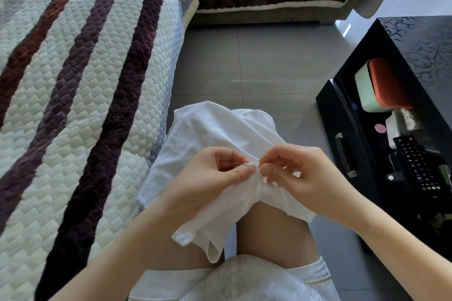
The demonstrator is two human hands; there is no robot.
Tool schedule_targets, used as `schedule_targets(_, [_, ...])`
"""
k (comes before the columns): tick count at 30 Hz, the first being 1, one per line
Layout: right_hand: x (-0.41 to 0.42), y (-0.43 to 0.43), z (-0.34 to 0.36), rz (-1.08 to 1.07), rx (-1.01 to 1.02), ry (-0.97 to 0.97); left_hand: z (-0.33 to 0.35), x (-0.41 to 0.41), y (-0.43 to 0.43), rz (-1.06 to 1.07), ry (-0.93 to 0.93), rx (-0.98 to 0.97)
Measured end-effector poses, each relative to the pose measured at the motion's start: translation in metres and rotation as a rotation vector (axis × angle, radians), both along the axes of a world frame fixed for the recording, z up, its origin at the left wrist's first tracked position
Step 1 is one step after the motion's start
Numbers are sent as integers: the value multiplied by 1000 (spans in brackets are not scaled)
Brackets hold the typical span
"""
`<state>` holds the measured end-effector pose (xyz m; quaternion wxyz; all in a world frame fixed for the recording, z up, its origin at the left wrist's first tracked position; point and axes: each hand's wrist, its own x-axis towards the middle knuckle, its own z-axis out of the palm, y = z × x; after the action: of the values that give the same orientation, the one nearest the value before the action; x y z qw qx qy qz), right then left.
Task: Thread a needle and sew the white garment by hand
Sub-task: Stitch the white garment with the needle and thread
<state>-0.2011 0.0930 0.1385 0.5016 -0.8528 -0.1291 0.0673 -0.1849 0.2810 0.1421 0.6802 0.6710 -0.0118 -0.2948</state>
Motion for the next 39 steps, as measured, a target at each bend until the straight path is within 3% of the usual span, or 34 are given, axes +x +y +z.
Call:
schedule_targets(3, [0,-6,6,-83,-190,-246,2,1,0,11,-23,-4])
schedule_targets(8, [-1,2,13,-24,-191,-477,1,1,-1,-9,-40,-18])
schedule_targets(14, [4,10,3,46,-369,-776,2,0,0,-37,-85,-3])
schedule_targets(16, [2,14,7,82,-288,-741,3,-1,-2,-44,-118,47])
schedule_targets(18, [-3,20,20,111,-43,-600,0,-3,-4,-14,-165,138])
schedule_targets(22, [1,15,57,143,468,-180,-5,-4,-3,-4,-160,194])
schedule_targets(24, [17,2,58,63,606,51,-6,-3,1,-19,-120,193])
schedule_targets(26, [44,-17,46,-94,556,133,-5,-1,6,-24,-83,174])
schedule_targets(30, [114,-86,0,-572,191,-41,0,1,13,-24,-36,134])
schedule_targets(32, [137,-124,-15,-823,-79,-105,1,0,15,-33,-29,124])
schedule_targets(34, [143,-150,-25,-954,-361,-47,2,-1,16,-39,-27,121])
schedule_targets(36, [142,-144,-24,-902,-464,-44,2,-1,17,-37,-23,115])
schedule_targets(39, [121,-95,-4,-509,-227,-142,1,-1,17,-46,-28,127])
